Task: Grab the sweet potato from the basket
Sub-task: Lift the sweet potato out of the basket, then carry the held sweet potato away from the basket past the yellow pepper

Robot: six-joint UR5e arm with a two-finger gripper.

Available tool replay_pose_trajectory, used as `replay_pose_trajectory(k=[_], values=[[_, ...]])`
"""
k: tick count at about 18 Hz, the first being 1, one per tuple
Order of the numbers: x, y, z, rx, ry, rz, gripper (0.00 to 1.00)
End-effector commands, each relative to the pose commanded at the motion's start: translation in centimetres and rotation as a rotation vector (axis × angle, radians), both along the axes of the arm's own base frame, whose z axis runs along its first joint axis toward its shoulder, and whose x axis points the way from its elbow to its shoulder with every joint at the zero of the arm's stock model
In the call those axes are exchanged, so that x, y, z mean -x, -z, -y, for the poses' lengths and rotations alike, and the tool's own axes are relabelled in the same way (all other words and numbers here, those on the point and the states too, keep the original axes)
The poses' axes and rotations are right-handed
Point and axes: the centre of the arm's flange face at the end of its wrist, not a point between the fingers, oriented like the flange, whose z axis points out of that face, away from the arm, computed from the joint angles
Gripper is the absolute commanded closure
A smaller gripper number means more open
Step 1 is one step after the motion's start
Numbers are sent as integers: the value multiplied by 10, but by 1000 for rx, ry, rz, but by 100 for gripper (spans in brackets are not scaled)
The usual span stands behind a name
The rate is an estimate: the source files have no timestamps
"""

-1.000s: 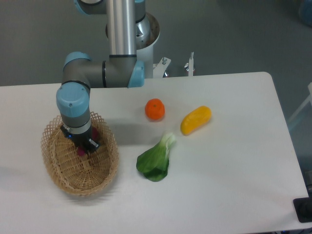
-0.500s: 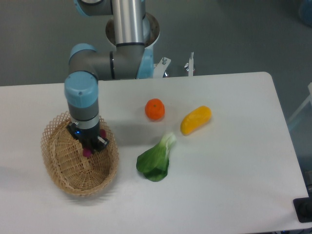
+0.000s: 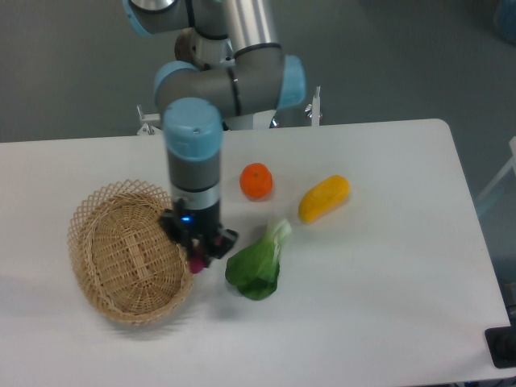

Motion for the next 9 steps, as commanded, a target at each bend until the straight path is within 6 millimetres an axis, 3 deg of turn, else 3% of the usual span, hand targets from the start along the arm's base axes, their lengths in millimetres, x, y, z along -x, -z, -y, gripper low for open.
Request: replay_pose_trajectory(k=[6,9], values=[[65,-9,43,49,81,-16,100],[98,-27,63,130,143,-34,100]])
